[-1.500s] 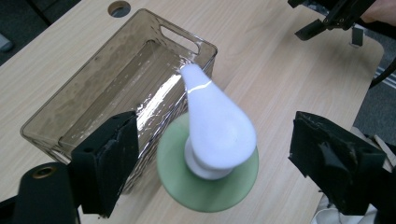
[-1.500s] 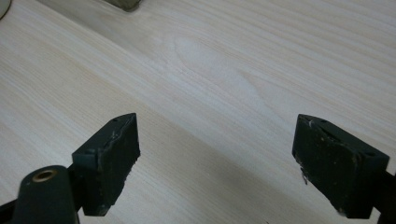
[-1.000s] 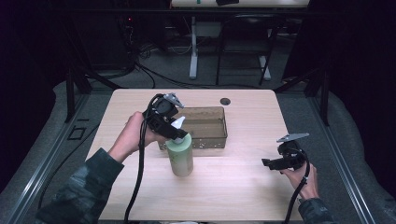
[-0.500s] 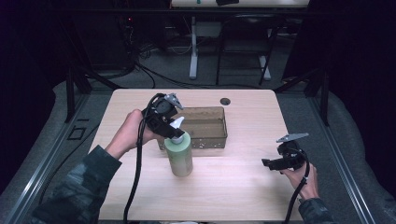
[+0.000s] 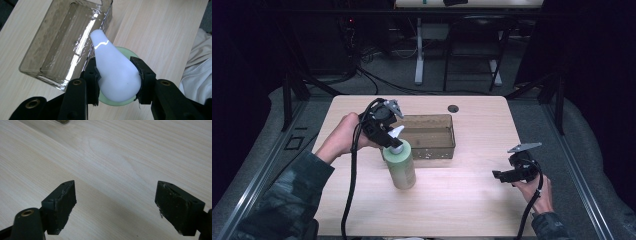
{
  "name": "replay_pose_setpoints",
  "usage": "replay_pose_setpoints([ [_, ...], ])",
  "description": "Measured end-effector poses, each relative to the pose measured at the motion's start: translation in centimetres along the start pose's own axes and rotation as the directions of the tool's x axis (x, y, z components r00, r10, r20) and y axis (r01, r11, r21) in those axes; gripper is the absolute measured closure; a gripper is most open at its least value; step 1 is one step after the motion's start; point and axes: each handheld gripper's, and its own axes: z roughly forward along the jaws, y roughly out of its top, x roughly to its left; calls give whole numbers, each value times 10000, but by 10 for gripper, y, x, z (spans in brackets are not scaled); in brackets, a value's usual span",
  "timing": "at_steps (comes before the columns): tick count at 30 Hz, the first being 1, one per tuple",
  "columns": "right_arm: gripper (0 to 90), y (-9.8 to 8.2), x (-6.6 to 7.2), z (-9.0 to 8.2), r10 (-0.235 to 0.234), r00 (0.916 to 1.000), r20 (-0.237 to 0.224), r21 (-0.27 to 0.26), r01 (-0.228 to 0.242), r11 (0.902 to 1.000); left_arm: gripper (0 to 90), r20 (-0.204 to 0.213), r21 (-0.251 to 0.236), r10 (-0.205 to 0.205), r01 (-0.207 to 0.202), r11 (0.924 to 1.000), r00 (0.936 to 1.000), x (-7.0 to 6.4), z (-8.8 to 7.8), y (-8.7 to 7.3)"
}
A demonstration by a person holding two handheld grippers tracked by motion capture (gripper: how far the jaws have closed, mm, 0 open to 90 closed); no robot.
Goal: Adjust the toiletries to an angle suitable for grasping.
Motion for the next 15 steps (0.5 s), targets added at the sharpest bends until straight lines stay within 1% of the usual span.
replay_pose_setpoints([
  [3, 167, 0, 0, 0, 10, 10000, 10, 1, -10, 10000, 619, -63, 241, 239, -237, 9994, 9997, 2, -1, 0],
  [4, 168, 0, 0, 0, 23, 10000, 0, 5, -23, 10000, 619, -88, 285, 226, -224, 9993, 9997, 3, -1, 0],
  [5, 168, 0, 0, 0, 23, 10000, 0, 5, -23, 10000, 619, -44, 291, 299, -297, 9991, 9995, 4, -1, 0],
  [6, 167, 0, 0, 0, 20, 10000, 13, 6, -20, 10000, 618, -30, 306, 241, -240, 9992, 9997, 5, -1, -1],
  [8, 167, 0, 0, 0, 31, 10000, -4, 7, -31, 10000, 617, 18, 183, 164, -164, 9997, 9999, 7, -1, -3],
  [9, 167, 0, 0, 0, 31, 10000, 14, 7, -31, 10000, 617, 10, 126, 72, -72, 9999, 10000, 7, -1, -3],
  [10, 167, 0, 0, 0, 43, 10000, 3, 6, -43, 10000, 611, 77, -113, -282, 283, 9995, 9996, 7, 0, -4],
  [11, 167, 0, 0, 0, 43, 10000, 3, 6, -43, 10000, 590, 77, -113, -282, 283, 9995, 9996, 7, 0, -4],
  [12, 167, 0, 0, 0, 41, 10000, 11, 6, -41, 10000, 590, 129, -227, -506, 509, 9984, 9986, 8, 0, -5],
  [13, 166, 0, 0, 0, 36, 10000, -3, 9, -36, 10000, 551, 182, -306, -720, 725, 9969, 9972, 8, 1, -5],
  [14, 166, 0, 0, 0, 43, 10000, 5, 6, -43, 10000, 529, 180, -358, -833, 839, 9958, 9964, 7, 2, -5],
  [15, 166, 0, 0, -1, 41, 10000, 15, 3, -41, 10000, 488, 145, -386, -1070, 1075, 9935, 9942, 6, 4, -3],
])
